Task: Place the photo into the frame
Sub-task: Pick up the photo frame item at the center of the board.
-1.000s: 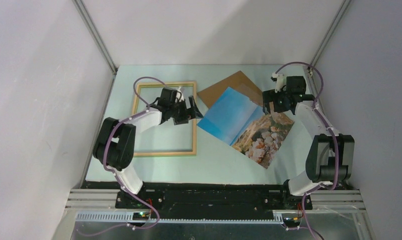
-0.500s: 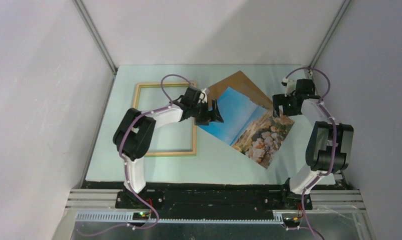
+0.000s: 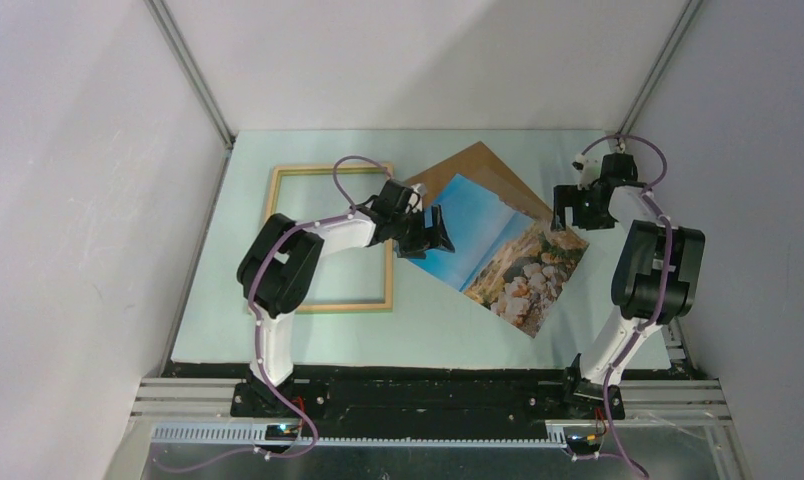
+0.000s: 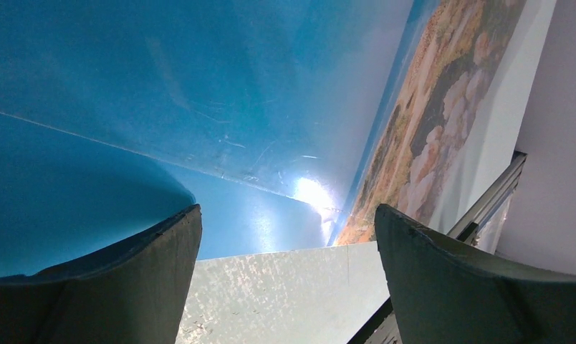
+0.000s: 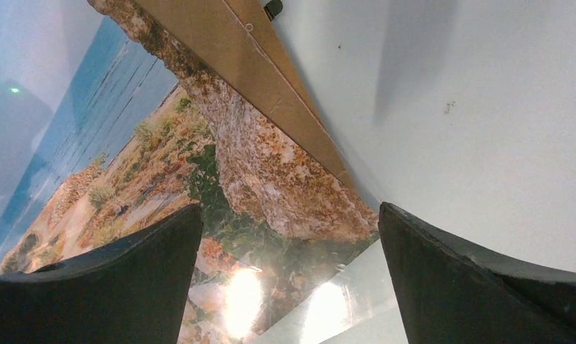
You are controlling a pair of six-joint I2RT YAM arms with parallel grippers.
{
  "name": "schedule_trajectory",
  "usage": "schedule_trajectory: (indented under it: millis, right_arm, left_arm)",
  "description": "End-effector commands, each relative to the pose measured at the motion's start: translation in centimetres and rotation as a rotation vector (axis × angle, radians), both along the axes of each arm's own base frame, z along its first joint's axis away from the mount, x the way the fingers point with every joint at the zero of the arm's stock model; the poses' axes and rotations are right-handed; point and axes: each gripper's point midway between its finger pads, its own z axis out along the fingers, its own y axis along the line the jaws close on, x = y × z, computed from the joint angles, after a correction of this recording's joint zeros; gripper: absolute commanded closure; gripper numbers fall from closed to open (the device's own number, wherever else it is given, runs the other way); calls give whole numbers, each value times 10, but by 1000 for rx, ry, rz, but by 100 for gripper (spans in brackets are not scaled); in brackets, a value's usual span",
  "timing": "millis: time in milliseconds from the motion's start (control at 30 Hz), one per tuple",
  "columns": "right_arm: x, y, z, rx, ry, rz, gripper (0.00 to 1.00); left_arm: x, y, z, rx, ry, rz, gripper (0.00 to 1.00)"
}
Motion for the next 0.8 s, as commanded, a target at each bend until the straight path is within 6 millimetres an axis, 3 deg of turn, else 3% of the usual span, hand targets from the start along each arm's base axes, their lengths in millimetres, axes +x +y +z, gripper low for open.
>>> schedule_trajectory:
  millis: [0,433,767]
  right_arm:
    - [10,2,4,62,23,-10,4]
    - [22,6,-14,158,110,-16,5]
    - [13,19,-25,225,162,10,10]
  left_arm:
    - [6,-3,7,-17,-25,20,6]
    - [6,14,-2,36,-34,84,5]
    - [7,27,-16,65,-9,120,5]
